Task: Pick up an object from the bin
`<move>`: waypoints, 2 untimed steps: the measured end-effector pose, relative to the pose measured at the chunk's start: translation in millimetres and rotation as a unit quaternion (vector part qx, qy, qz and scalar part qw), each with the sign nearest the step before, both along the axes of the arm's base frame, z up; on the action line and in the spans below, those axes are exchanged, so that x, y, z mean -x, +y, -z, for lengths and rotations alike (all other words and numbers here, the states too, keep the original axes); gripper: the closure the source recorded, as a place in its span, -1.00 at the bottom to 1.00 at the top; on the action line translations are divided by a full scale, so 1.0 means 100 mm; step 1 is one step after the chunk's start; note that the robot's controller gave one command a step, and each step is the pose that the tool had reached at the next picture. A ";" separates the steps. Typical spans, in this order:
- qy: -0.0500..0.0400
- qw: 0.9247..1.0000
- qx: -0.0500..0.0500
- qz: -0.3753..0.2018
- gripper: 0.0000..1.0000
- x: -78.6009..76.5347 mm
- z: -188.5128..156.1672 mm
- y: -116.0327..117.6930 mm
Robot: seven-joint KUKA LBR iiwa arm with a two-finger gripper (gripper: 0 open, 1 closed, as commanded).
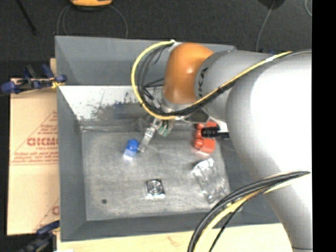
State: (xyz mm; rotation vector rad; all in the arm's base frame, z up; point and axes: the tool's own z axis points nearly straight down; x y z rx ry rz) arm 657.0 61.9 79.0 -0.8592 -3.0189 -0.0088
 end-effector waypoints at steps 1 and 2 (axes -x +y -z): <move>0.002 1.000 0.002 -0.003 -1.00 0.00 -0.02 0.00; -0.006 1.000 0.004 -0.004 1.00 -0.03 -0.03 -0.01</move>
Offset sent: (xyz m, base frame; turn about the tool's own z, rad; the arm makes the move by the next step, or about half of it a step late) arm 0.0000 0.0000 0.0000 0.0000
